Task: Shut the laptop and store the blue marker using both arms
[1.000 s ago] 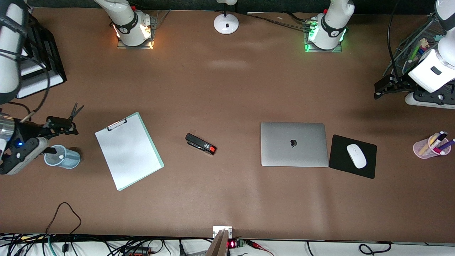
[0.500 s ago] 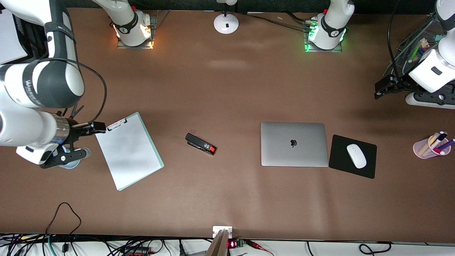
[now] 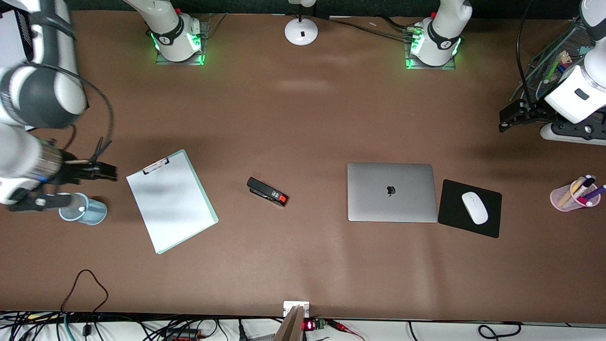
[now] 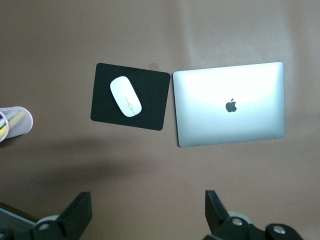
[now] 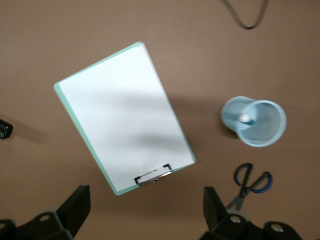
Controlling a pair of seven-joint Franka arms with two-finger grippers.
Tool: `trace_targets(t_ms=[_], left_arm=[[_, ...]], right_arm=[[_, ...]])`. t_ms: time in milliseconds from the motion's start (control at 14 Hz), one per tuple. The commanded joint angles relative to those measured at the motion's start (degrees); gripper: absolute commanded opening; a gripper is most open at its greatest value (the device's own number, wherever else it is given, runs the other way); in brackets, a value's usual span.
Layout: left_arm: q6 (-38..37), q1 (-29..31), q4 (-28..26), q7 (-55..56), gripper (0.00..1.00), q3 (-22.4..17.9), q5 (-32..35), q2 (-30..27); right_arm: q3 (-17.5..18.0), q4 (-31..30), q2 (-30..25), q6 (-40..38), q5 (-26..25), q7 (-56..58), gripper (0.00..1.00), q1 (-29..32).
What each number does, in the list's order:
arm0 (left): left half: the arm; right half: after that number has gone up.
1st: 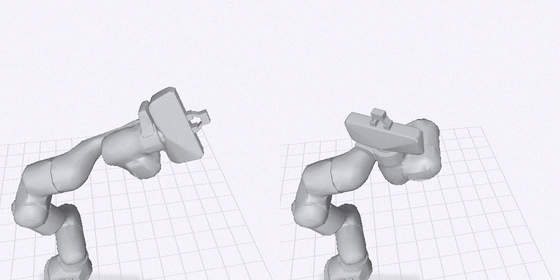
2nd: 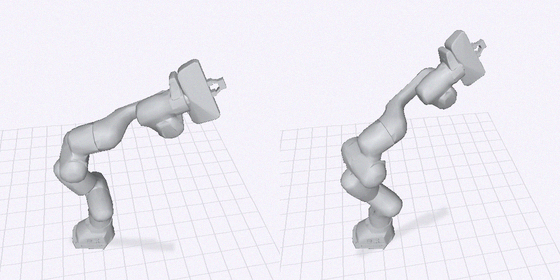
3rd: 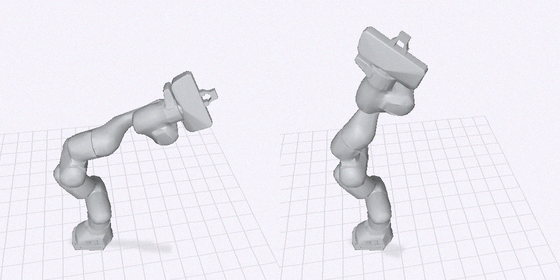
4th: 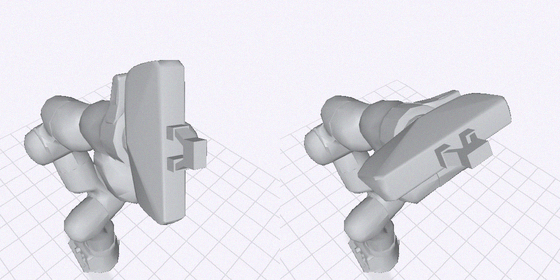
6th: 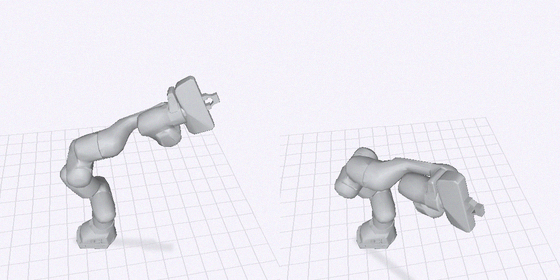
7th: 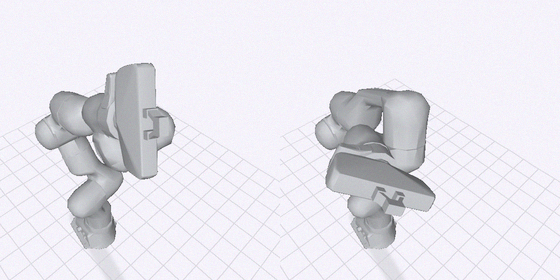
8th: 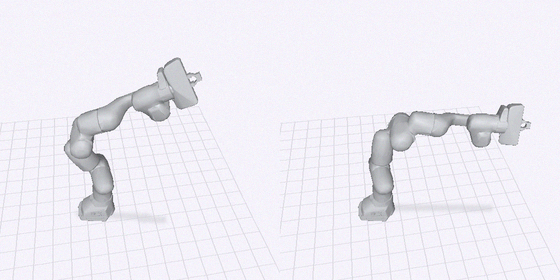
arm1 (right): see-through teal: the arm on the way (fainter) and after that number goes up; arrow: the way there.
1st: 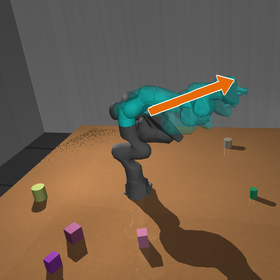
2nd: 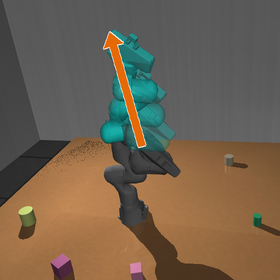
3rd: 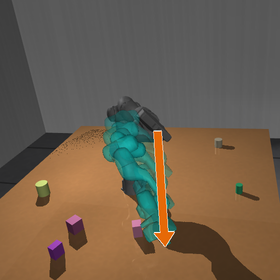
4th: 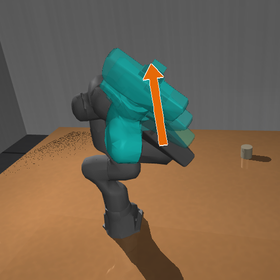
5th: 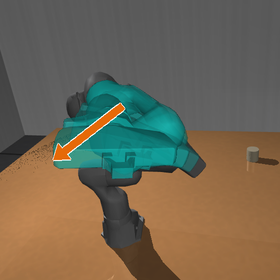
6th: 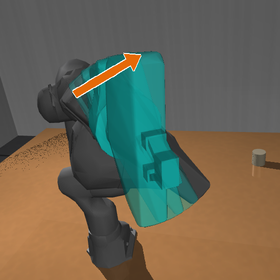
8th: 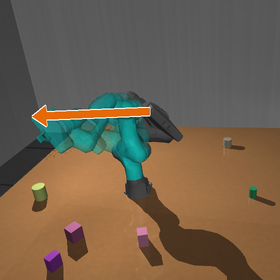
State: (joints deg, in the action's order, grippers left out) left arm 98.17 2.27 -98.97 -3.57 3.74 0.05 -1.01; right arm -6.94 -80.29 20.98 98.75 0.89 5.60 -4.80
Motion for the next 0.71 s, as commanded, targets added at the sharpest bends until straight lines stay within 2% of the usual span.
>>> trace_targets(t_ms=[0,286,643], left_arm=[[-0.1,-0.1,1.0,0.3,1.0,-0.1,0.0,0.3],[-0.1,0.0,1.0,0.3,1.0,-0.1,0.0,0.3],[-0.1,0.0,1.0,0.3,1.0,-0.1,0.0,0.3]], right_arm=[[1.1,-4.3,-5.9,0.1,-0.1,-0.5,1.0,3.3],[0.9,-3.9,-9.1,-6.4,-0.4,-1.5,1.0,3.3],[1.1,-4.3,-11.7,-7.2,-0.1,-2.4,1.0,3.2]])
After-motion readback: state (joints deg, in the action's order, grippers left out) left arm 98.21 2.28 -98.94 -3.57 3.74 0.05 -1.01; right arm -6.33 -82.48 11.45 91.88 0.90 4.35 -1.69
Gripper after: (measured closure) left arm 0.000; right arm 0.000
